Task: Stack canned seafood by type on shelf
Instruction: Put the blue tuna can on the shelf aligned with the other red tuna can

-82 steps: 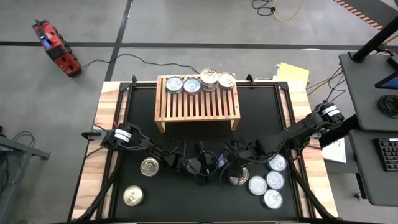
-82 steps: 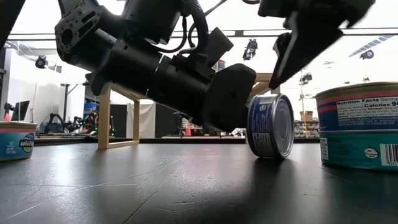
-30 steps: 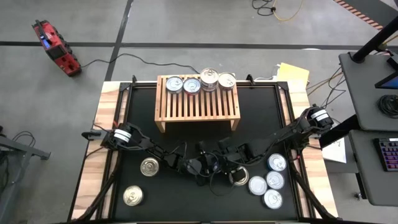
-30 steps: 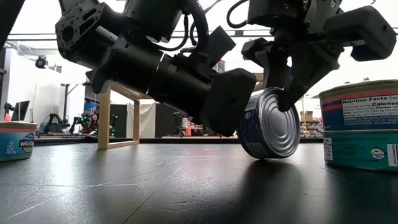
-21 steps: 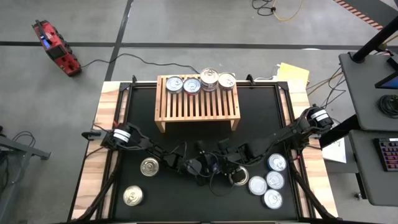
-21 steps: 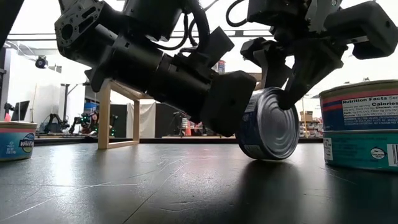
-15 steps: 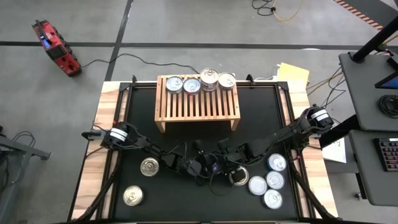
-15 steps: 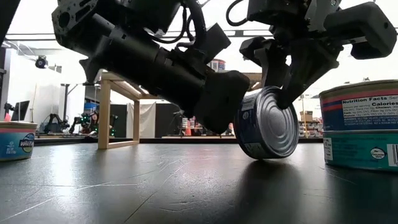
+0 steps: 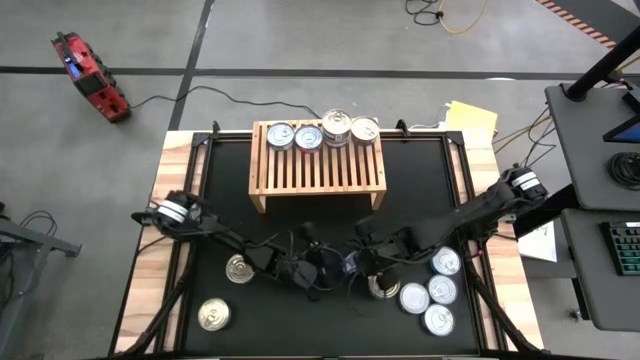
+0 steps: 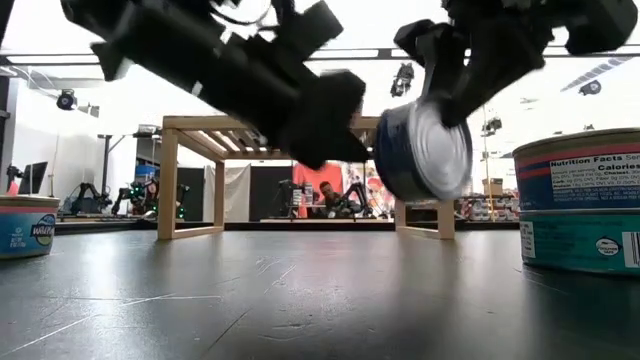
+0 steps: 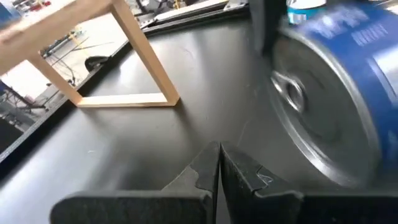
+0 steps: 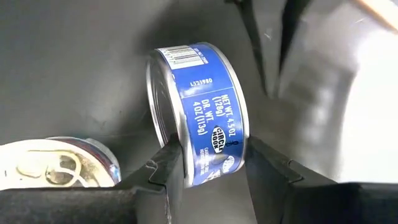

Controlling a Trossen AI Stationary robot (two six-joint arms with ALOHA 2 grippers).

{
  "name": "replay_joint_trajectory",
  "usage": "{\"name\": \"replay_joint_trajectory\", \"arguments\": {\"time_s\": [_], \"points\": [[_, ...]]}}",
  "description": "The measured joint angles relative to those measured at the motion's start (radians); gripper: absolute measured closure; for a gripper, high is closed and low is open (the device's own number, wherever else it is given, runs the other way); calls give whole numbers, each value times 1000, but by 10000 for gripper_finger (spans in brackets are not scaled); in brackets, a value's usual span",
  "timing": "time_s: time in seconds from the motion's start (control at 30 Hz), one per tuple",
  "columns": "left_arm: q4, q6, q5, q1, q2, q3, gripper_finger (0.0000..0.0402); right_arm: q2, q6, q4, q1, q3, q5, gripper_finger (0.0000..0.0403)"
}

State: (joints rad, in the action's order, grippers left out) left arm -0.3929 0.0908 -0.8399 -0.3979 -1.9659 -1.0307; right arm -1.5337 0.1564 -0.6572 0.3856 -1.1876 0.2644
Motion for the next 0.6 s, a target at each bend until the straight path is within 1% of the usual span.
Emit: {"name": "replay_joint_trajectory", "arguments": {"time_s": [0.17,0.27,0.33,0.47,0.6], "points": [[-7,-2,-2,-35,146,94,401,69,9,-3,28,-1,126,277],[-16,0,-3,-66,246,171,401,99,46,2,47,-1,238,277],[-41,0,-2,-92,315,219,401,113,81,22,59,-1,336,277],[-84,-3,-13,-142,439,298,401,124,210,108,62,-1,536,277],[-89,-3,-17,-181,544,354,401,123,418,268,42,-4,694,277]]}}
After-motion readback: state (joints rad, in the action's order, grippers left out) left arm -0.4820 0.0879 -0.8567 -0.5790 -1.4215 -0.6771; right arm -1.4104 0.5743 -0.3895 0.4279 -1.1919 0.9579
